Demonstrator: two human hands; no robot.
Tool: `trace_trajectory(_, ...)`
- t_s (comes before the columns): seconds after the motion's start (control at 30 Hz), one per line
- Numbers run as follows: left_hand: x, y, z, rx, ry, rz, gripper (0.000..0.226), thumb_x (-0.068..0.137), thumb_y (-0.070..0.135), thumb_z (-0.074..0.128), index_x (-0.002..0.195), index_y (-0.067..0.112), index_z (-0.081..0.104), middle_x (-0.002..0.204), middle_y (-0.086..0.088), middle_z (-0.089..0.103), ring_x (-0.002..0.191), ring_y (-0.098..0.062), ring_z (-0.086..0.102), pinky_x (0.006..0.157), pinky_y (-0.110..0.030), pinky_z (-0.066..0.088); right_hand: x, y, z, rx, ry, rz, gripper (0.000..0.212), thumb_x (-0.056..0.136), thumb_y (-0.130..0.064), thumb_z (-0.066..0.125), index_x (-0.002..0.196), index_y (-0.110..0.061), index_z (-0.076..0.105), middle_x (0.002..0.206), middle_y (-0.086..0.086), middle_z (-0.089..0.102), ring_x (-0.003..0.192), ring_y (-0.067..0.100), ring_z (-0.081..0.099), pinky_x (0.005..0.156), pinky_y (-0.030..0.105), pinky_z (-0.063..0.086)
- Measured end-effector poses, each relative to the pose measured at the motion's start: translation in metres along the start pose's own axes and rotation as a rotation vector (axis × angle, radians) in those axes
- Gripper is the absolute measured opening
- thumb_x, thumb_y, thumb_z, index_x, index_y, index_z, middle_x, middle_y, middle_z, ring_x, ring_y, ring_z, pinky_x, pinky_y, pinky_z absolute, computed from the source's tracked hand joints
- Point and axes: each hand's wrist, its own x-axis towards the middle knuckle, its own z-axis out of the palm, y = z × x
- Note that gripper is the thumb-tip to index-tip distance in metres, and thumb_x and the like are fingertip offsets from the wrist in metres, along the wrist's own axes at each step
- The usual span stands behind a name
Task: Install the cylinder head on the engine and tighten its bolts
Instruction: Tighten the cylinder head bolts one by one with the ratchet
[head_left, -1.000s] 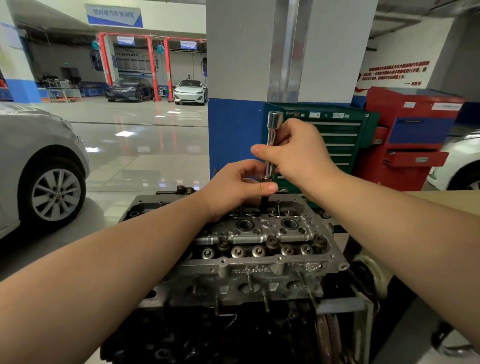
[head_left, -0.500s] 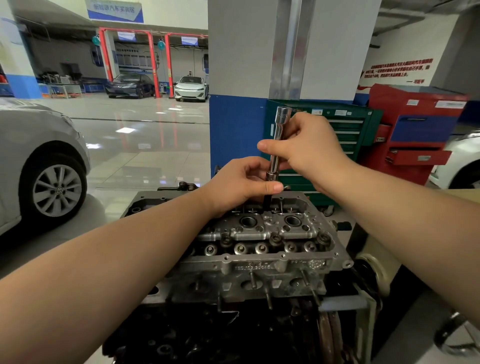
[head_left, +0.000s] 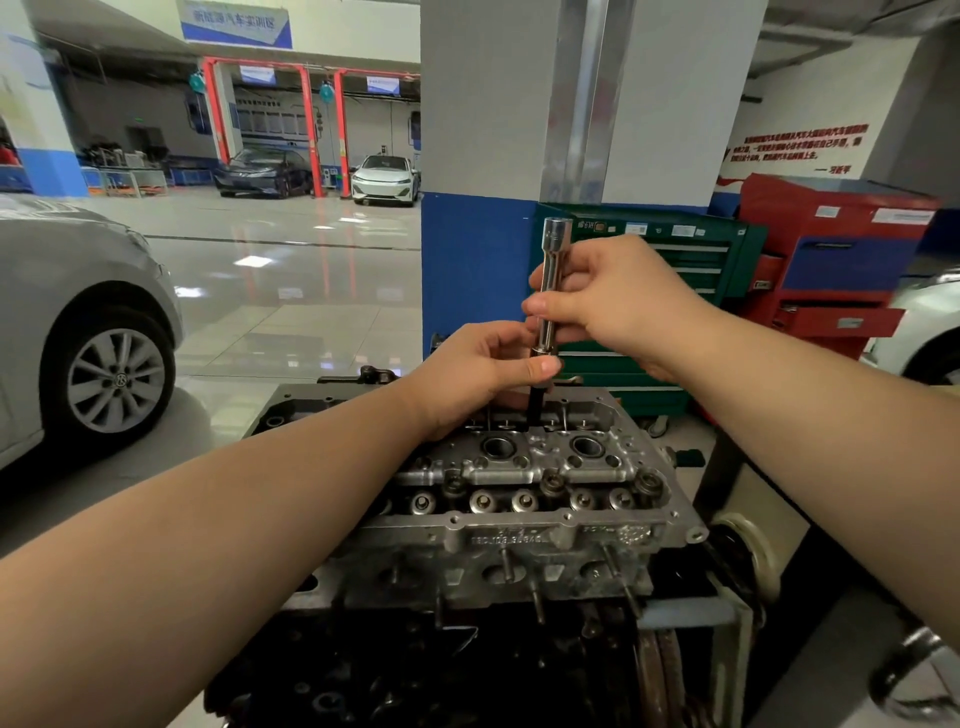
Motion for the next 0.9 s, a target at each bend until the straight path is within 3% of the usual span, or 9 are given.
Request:
trace_trajectory(0.1,0.003,-0.001,0.000,0.099,0.095,0.045,0.042,0.069,0.038,0.093,0.096,0.015,0.071,0.094,-0.019,0.068,0.090,-0.031,0.068,0.097,-0.063,0.057,-0.002,0.001,0.009,-0.182,0.163,-0.063,0.029,0.076,-0.024,0.094,0.090,-0.010,0.072,0.077,0.009,0.076,0.071,0.024,0.078,0.072,0.049,0.065)
trace_trajectory(0.2,0.005,-0.004,-0.003,0.075,0.107,0.040,0.024,0.070,0.032,0.094,0.080,0.026,0.072,0.081,-0.005,0.069,0.083,-0.021,0.071,0.080,-0.047,0.065,-0.003,0.003,0.011,-0.187,0.188,-0.088,0.027,0.080,-0.032,0.090,0.092,-0.014,0.073,0.079,0.006,0.076,0.073,0.023,0.077,0.074,0.050,0.065)
trace_trajectory(0.27,0.006,-0.004,-0.004,0.055,0.093,0.039,0.016,0.077,0.025,0.089,0.085,0.023,0.075,0.085,-0.007,0.072,0.085,-0.020,0.075,0.077,-0.036,0.064,-0.004,0.006,0.009,0.071,0.087,-0.052,0.013,0.094,-0.022,0.077,0.104,-0.016,0.072,0.096,0.006,0.078,0.086,0.020,0.079,0.083,0.046,0.065)
trace_trajectory(0.37,0.002,-0.002,-0.004,0.055,0.053,0.054,0.008,0.089,0.015,0.081,0.095,0.019,0.077,0.094,-0.012,0.075,0.091,-0.020,0.076,0.080,-0.031,0.062,-0.003,0.011,0.004,0.341,-0.081,-0.002,0.025,0.103,0.000,0.058,0.119,-0.017,0.067,0.114,0.007,0.076,0.102,0.024,0.077,0.092,0.044,0.063)
trace_trajectory(0.43,0.000,0.000,-0.004,0.064,0.031,0.063,0.008,0.090,0.017,0.078,0.096,0.022,0.079,0.101,-0.015,0.078,0.098,-0.023,0.076,0.088,-0.036,0.062,-0.002,0.013,0.003,0.275,-0.089,-0.026,0.024,0.102,0.003,0.057,0.116,-0.014,0.068,0.107,0.009,0.078,0.100,0.025,0.078,0.091,0.043,0.063)
trace_trajectory(0.57,-0.002,0.000,-0.002,0.013,0.005,0.033,0.022,0.091,0.026,0.074,0.112,0.019,0.078,0.114,-0.012,0.078,0.112,-0.030,0.074,0.099,-0.050,0.059,-0.003,0.013,0.003,0.136,0.056,-0.039,0.015,0.090,-0.007,0.079,0.100,-0.015,0.071,0.090,0.008,0.079,0.084,0.023,0.079,0.082,0.047,0.065)
trace_trajectory(0.7,-0.001,0.001,0.000,0.132,0.099,0.055,0.049,0.079,0.036,0.088,0.117,0.011,0.071,0.112,-0.021,0.072,0.108,-0.042,0.071,0.097,-0.060,0.059,-0.006,0.010,0.011,-0.131,0.256,-0.101,0.037,0.073,-0.036,0.094,0.084,-0.020,0.062,0.074,0.001,0.068,0.071,0.024,0.075,0.065,0.049,0.065)
trace_trajectory(0.8,0.000,0.001,-0.002,0.211,0.152,0.077,0.033,0.081,0.029,0.090,0.097,0.007,0.070,0.090,-0.019,0.072,0.091,-0.037,0.075,0.089,-0.054,0.063,-0.006,0.010,0.015,-0.133,0.206,-0.137,0.027,0.081,-0.039,0.088,0.090,-0.026,0.066,0.083,-0.004,0.070,0.084,0.022,0.073,0.079,0.052,0.063)
trace_trajectory(0.9,0.000,0.002,-0.002,0.180,0.129,0.074,0.012,0.091,0.017,0.082,0.097,0.012,0.073,0.093,-0.014,0.077,0.091,-0.024,0.078,0.083,-0.040,0.065,-0.003,0.014,0.011,0.172,0.054,-0.108,0.015,0.099,-0.013,0.068,0.110,-0.025,0.070,0.107,0.000,0.077,0.100,0.018,0.075,0.093,0.044,0.062)
